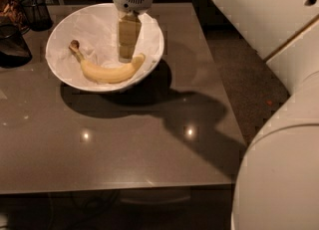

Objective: Pick banana from white bowl

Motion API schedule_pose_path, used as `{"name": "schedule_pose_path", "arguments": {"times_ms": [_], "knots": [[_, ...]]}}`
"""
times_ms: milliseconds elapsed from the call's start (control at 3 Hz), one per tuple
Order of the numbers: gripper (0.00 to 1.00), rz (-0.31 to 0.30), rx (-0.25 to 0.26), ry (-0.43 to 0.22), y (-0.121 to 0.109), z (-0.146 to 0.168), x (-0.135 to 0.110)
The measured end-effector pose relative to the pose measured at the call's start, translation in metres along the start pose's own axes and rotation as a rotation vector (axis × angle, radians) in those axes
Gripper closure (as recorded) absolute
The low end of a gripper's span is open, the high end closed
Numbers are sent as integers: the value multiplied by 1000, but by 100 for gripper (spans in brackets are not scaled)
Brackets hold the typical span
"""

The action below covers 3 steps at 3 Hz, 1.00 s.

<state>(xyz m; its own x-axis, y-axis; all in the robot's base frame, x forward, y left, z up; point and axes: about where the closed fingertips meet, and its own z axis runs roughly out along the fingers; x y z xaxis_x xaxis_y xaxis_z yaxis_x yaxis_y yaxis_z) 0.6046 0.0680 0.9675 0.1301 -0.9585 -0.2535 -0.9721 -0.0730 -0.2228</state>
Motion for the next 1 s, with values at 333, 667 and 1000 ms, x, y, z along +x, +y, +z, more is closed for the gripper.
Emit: {"name": "schedule_pose_path", "arguments": {"times_ms": [333,667,1000], "knots": [[26,-2,-37,6,-3,18,-4],[36,-5,-77,16,-4,38,-6],[37,-13,-114,34,-3,59,-8]]}}
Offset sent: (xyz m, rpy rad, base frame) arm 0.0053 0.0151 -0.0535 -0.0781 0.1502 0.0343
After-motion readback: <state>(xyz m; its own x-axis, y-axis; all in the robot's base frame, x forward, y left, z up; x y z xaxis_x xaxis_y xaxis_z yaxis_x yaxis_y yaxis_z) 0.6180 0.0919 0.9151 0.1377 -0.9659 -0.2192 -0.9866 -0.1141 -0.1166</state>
